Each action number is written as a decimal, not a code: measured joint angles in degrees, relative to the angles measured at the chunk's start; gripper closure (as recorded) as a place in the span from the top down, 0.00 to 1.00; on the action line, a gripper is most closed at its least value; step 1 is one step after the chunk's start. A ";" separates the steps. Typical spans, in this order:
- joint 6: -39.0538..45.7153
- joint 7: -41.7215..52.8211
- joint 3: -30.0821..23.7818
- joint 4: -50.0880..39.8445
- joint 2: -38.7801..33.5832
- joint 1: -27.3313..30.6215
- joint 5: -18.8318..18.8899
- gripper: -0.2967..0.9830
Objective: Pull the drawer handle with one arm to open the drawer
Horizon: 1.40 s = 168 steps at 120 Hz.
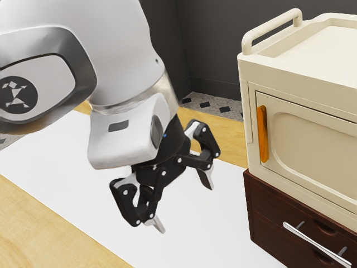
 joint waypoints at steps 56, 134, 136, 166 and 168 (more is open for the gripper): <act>26.50 4.37 -2.07 -18.65 -3.70 -3.91 -4.08 0.77; 44.77 5.35 -2.25 -19.16 5.56 -5.10 -1.19 0.40; 45.08 5.36 -2.25 -19.14 5.76 -5.08 -1.18 0.39; 48.17 5.94 -2.14 -18.03 8.19 -4.65 -1.20 0.37; 48.31 5.98 -2.12 -17.95 8.42 -4.62 -1.20 0.37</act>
